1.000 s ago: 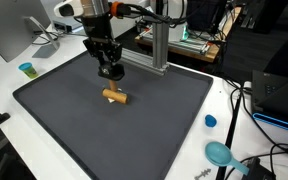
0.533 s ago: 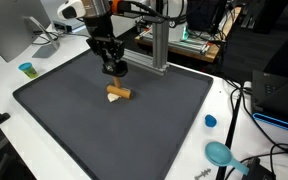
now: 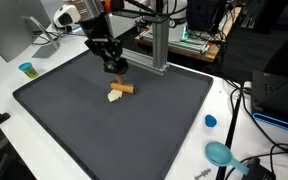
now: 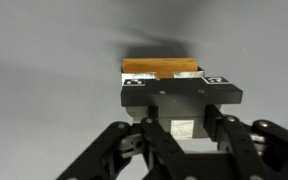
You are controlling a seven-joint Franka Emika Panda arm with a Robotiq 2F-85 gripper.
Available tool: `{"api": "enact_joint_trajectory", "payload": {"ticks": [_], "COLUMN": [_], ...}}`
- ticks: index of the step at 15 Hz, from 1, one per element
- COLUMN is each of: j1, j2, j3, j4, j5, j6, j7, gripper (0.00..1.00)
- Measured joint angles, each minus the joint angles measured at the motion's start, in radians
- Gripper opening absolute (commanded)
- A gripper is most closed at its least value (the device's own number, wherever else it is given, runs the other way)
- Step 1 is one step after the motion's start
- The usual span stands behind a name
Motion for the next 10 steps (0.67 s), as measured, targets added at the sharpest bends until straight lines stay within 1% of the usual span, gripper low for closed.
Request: {"api": "enact_joint_trajectory", "payload": {"ticks": [2,5,10], "j1": [0.0,0.001,0.014], "j2": [0.008,0.007,-0.037], "j3": [0.0,0.0,-0.006], "j4": [0.0,0.0,-0.009], "j5": [0.0,-0.002,-0.05], "j6": [-0.022,-0.023,-0.021], "j7": [0.0,0.008,0.083], "gripper": [0.21,0.21,0.21]}}
